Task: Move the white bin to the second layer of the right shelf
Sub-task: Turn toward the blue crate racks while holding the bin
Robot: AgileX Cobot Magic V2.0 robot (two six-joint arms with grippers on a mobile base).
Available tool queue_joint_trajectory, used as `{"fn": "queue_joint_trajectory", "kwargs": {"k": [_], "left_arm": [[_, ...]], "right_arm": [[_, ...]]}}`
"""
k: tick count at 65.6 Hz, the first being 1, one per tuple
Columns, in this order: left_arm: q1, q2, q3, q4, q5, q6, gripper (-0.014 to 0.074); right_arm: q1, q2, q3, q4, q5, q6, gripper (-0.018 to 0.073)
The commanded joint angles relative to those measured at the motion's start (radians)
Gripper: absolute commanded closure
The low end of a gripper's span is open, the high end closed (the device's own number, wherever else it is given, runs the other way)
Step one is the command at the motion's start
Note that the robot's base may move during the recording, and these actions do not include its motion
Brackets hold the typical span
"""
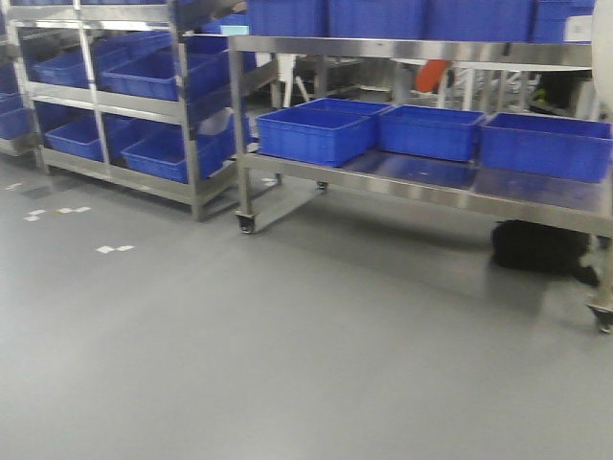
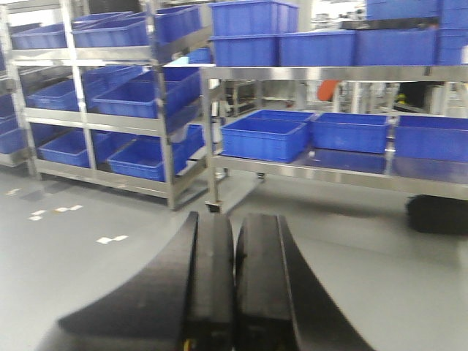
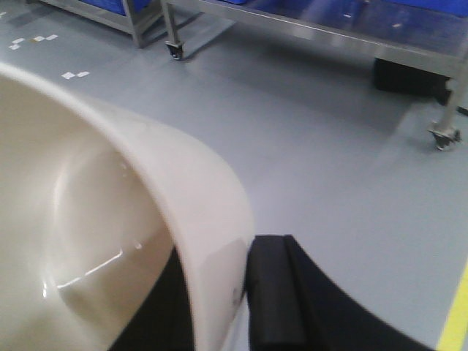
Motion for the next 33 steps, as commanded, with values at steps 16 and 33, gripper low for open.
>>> {"fn": "queue_joint_trajectory", "kwargs": {"k": [16, 33], "left_arm": [[-0.002, -0.013, 0.033, -0.005, -0.087, -0.007, 0.0512], [-0.002, -0.013, 0.033, -0.005, -0.087, -0.007, 0.0512]], "right_arm": [[-0.005, 0.002, -0.031, 0.0, -0.102, -0.001, 0.0536], [-0.005, 0.002, -0.031, 0.0, -0.102, -0.001, 0.0536]]}}
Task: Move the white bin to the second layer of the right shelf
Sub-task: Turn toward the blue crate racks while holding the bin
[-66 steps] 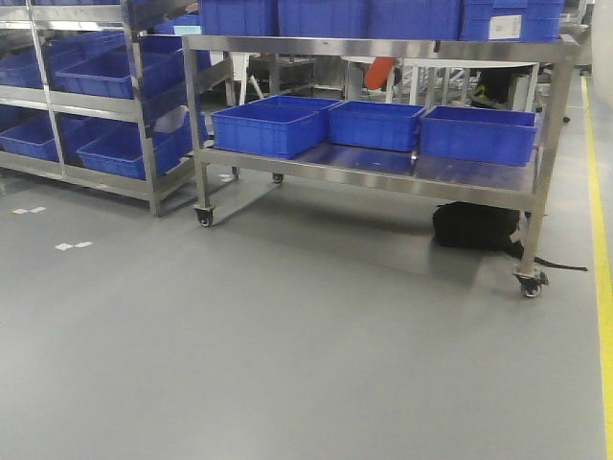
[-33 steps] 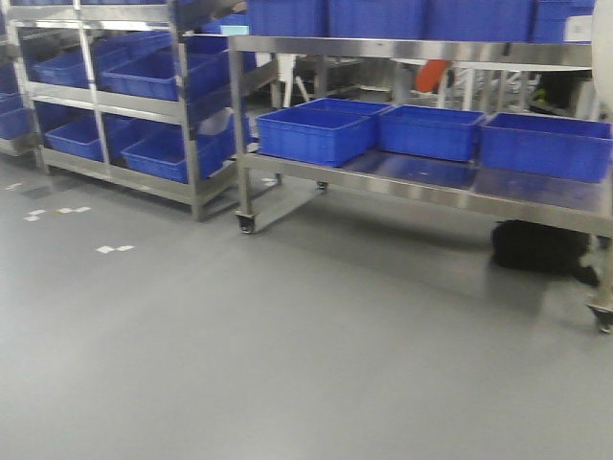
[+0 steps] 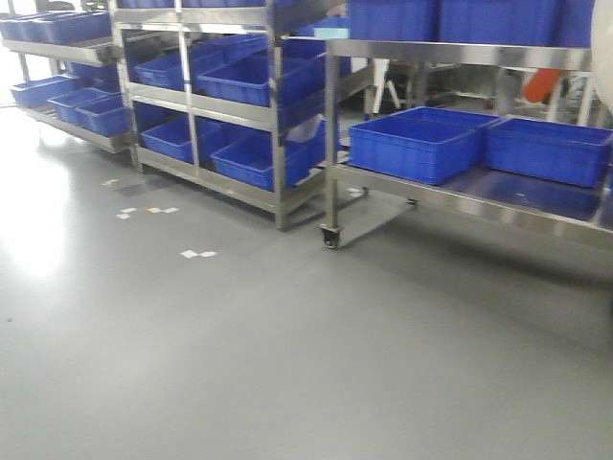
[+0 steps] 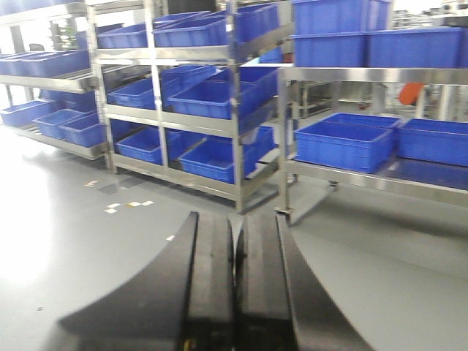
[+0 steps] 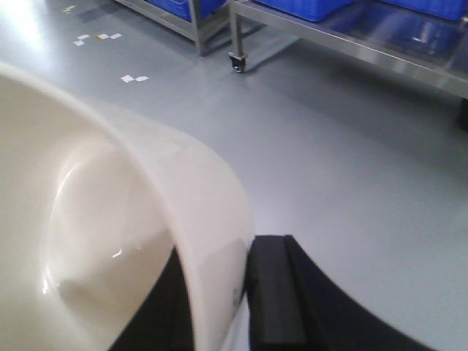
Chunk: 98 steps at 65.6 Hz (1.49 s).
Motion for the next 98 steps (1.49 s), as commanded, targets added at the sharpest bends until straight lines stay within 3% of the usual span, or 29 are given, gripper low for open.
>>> {"fn": "queue_joint_trajectory", "kwargs": {"k": [1, 98], "left_arm": [[-0.002, -0.013, 0.033, -0.005, -0.087, -0.007, 0.0512], [-0.002, -0.013, 0.033, -0.005, -0.087, -0.007, 0.0512]], "right_arm": [[-0.005, 0.002, -0.031, 0.0, -0.102, -0.001, 0.0536], [-0.005, 0.002, -0.031, 0.0, -0.102, -0.001, 0.0536]]}}
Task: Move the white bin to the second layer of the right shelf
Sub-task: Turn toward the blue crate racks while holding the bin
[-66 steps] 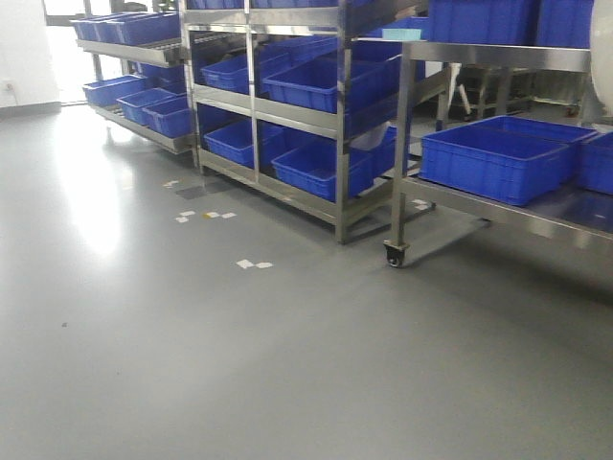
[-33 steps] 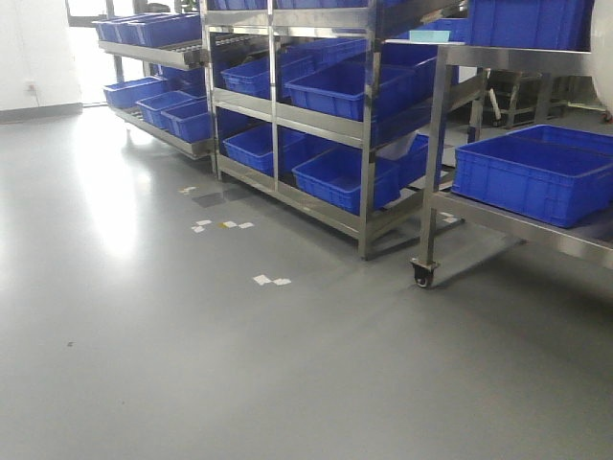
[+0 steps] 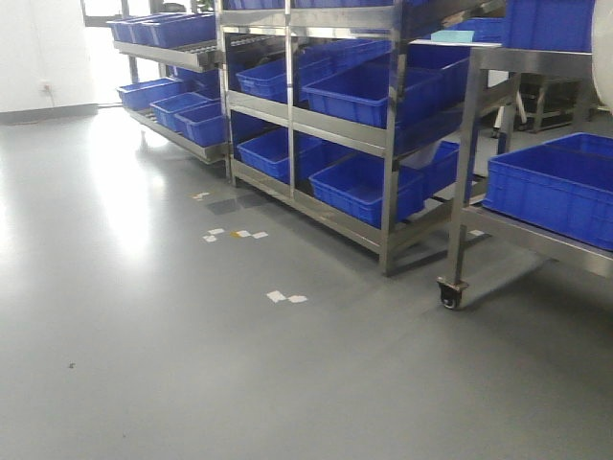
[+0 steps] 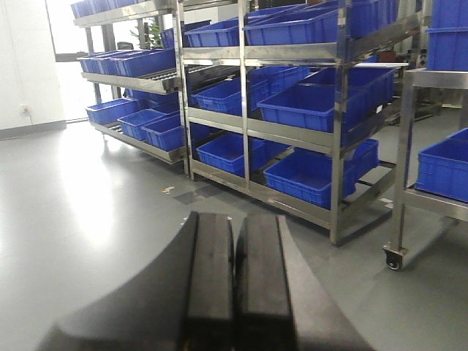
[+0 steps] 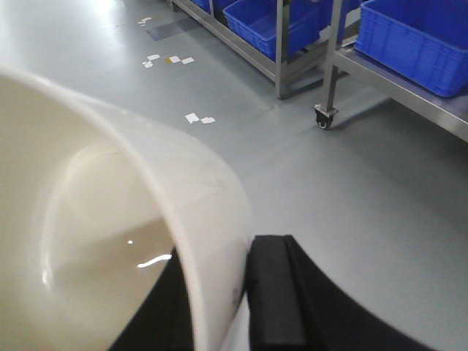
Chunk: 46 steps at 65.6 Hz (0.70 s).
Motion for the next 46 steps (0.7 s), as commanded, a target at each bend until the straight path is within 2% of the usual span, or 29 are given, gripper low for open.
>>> {"fn": "queue_joint_trajectory", "kwargs": {"k": [1, 46], "left_arm": [[-0.002, -0.013, 0.033, -0.005, -0.087, -0.007, 0.0512], [-0.002, -0.013, 0.033, -0.005, -0.087, -0.007, 0.0512]], "right_arm": [[-0.005, 0.002, -0.031, 0.0, -0.102, -0.001, 0.0536], [-0.005, 0.002, -0.031, 0.0, -0.102, -0.001, 0.0536]]}}
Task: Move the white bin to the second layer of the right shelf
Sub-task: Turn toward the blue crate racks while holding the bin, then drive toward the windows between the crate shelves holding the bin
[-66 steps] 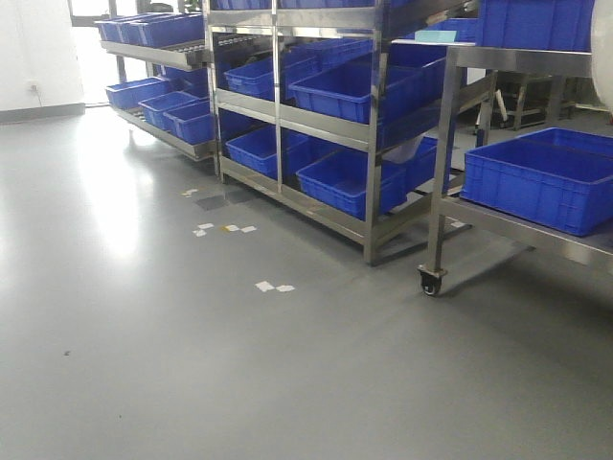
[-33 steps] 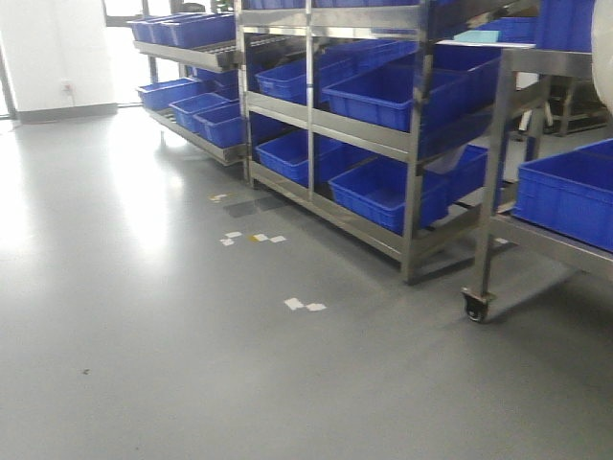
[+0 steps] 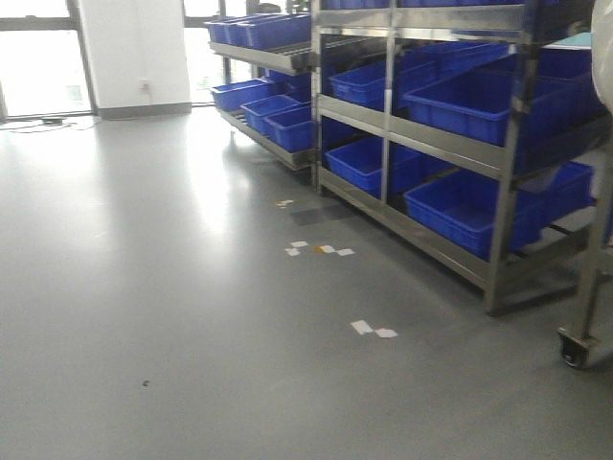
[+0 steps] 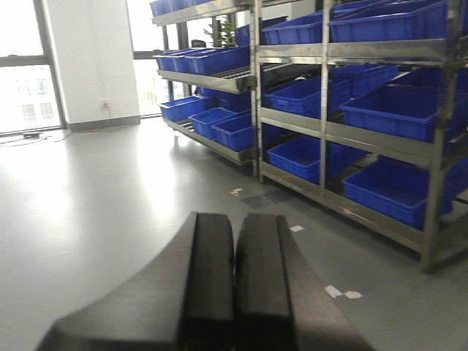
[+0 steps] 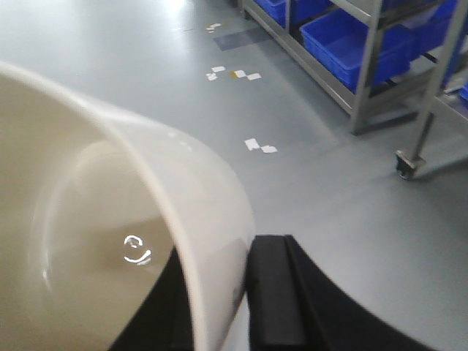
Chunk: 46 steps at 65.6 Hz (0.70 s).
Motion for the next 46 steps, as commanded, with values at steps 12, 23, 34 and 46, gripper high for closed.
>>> {"fn": "queue_joint_trajectory", "kwargs": {"k": [12, 23, 34, 46], "left_arm": [[-0.002, -0.013, 0.033, -0.005, -0.087, -0.007, 0.0512], [-0.002, -0.013, 0.033, -0.005, -0.087, -0.007, 0.0512], [-0.002, -0.013, 0.033, -0.005, -0.087, -0.007, 0.0512], [-0.002, -0.013, 0.033, -0.005, -0.087, -0.007, 0.0512]], "right_arm": [[-0.005, 0.002, -0.031, 0.0, -0.102, -0.001, 0.0536], [-0.005, 0.002, -0.031, 0.0, -0.102, -0.001, 0.0536], [-0.005, 0.002, -0.031, 0.0, -0.102, -0.001, 0.0536], [-0.005, 0.002, -0.031, 0.0, -0.102, -0.001, 0.0536]]}}
